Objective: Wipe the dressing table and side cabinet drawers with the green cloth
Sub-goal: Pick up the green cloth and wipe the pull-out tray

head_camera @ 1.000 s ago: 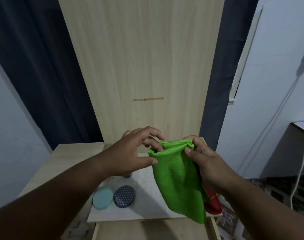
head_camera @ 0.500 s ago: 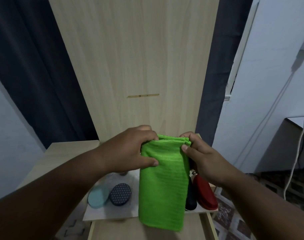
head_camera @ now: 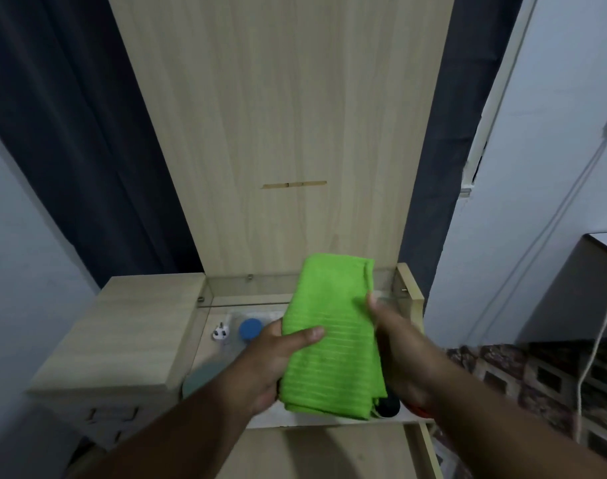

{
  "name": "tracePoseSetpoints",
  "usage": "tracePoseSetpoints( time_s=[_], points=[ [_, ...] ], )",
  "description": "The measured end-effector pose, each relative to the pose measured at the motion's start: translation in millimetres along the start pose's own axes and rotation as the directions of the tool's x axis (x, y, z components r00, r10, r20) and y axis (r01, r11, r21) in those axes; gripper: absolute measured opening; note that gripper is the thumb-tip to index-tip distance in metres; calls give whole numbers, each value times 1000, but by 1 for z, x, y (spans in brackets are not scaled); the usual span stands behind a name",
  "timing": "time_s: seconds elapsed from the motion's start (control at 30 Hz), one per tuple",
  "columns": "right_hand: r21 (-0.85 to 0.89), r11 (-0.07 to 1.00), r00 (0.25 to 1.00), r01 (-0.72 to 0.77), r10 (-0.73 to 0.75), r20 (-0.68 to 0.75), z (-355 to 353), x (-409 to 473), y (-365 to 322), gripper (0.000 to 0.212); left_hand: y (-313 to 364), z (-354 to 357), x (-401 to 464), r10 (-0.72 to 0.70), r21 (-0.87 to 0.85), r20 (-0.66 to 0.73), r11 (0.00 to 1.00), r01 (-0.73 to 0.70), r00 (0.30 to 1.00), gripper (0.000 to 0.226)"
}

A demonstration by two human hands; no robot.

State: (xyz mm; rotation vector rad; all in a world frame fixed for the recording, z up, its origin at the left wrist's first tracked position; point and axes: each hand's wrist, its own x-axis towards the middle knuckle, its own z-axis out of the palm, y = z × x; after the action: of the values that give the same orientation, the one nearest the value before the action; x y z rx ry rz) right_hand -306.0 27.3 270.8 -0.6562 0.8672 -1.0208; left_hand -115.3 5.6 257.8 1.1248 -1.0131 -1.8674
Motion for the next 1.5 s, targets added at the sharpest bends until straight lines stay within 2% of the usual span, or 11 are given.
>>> tracePoseSetpoints(
  time_s=[0.27, 0.43, 0.57, 0.7, 0.77, 0.9, 1.03, 1.13, 1.27, 1.37, 1.5],
  points=[
    [-130, 986, 977, -106, 79, -200, -5, 14, 51, 29, -28, 4, 20, -55, 96, -379, 990, 98, 924, 29],
    [-5, 978, 948, -210, 202, -246, -10, 20, 33, 33, -23, -3, 23, 53, 232, -205, 973, -5, 977, 26],
    [-214, 974, 960, -73, 10, -281, -14, 22, 24, 25, -14, -6, 25, 143, 187, -256, 978, -96, 956, 33],
    [-297, 955, 938, -7, -96, -332, -18, 18, 28, 22, -14, -5, 18, 236, 295, -236, 942, -162, 943, 78],
    [-392, 919, 923, 43, -187, -337, -18, 14, 27, 40, -15, -7, 14, 302, 525, -82, 823, -217, 950, 86],
    [-605, 791, 956, 91, -240, -169, -15, -1, 15, 94, -4, -16, 11, 445, 922, 71, 313, -229, 893, 70],
    [-915, 400, 940, 59, -330, -84, -10, -13, -5, 50, 17, -16, 5, 527, 952, 256, 9, -307, 810, 28],
    [-804, 561, 895, 197, -438, -86, -7, -15, -15, 6, 29, -16, 2, 555, 836, 244, 295, -463, 795, 26],
    [-239, 955, 969, 175, -210, -133, -2, -9, -2, 7, 18, -4, 4, 423, 422, 78, 806, -415, 903, 27],
    [-110, 991, 974, 83, -104, -202, -4, -4, 16, 19, -2, 1, 11, 398, 435, -59, 836, -335, 915, 41],
    [-399, 907, 925, 133, -258, -279, -10, 0, 29, 14, -10, -1, 15, 462, 496, -129, 796, -346, 878, 25]
  ],
)
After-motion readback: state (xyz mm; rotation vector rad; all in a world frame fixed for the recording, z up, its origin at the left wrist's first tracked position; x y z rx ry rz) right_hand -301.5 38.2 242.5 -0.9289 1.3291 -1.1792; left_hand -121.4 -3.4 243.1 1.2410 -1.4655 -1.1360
